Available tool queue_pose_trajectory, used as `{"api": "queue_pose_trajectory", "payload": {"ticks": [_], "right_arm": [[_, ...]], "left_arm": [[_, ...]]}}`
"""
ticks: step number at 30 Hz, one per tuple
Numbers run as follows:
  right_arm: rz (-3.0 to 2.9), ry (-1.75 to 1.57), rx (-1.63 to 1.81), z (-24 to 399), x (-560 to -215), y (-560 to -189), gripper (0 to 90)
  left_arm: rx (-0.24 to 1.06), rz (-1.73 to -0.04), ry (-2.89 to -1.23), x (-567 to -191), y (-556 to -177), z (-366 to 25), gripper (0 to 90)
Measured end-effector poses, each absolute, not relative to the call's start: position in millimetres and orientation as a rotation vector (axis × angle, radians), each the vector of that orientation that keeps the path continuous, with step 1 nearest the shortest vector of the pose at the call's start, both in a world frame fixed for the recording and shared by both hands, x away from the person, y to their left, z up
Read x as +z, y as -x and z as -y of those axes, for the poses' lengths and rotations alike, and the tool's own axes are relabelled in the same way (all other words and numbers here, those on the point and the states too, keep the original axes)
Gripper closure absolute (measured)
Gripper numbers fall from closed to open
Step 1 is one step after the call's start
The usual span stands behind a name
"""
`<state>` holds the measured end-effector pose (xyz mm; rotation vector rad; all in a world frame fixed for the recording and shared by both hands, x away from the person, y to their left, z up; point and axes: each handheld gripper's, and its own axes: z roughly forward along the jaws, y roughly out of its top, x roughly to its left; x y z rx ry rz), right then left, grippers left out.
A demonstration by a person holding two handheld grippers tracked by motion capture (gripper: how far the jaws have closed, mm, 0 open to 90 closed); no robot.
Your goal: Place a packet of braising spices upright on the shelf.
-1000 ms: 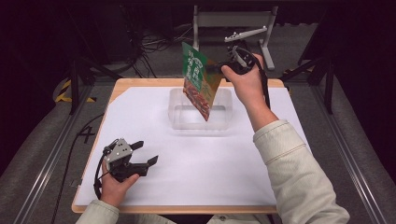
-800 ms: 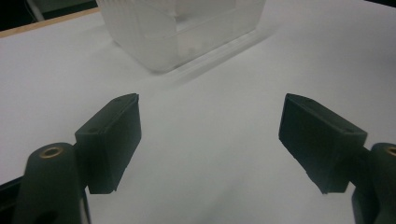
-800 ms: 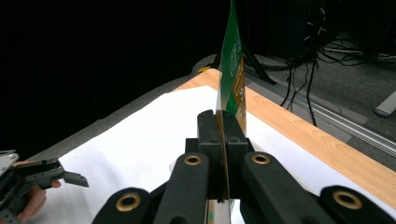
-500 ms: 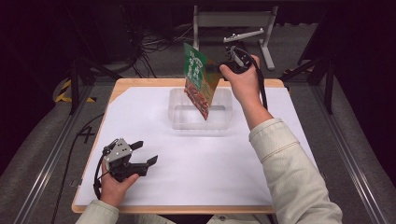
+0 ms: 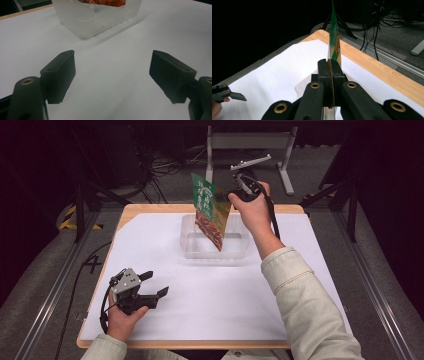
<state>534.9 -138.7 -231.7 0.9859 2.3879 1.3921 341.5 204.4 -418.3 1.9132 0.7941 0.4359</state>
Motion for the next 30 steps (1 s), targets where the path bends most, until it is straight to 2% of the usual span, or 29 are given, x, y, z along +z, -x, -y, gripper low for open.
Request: {"api": "queue_pose_trajectory", "payload": {"ticks": [14, 30], "right_arm": [[-2.422, -1.014, 1.314, 126.8, -250.2, -540.6, 90.0], [-2.399, -1.060, 1.292, 133.5, -251.1, -536.4, 90.0]], "left_arm": [[0.440, -0.791, -1.916, -418.2, -341.8, -204.8, 21.8], [0.433, -0.790, -1.918, -418.9, -342.6, -202.8, 21.8]]}}
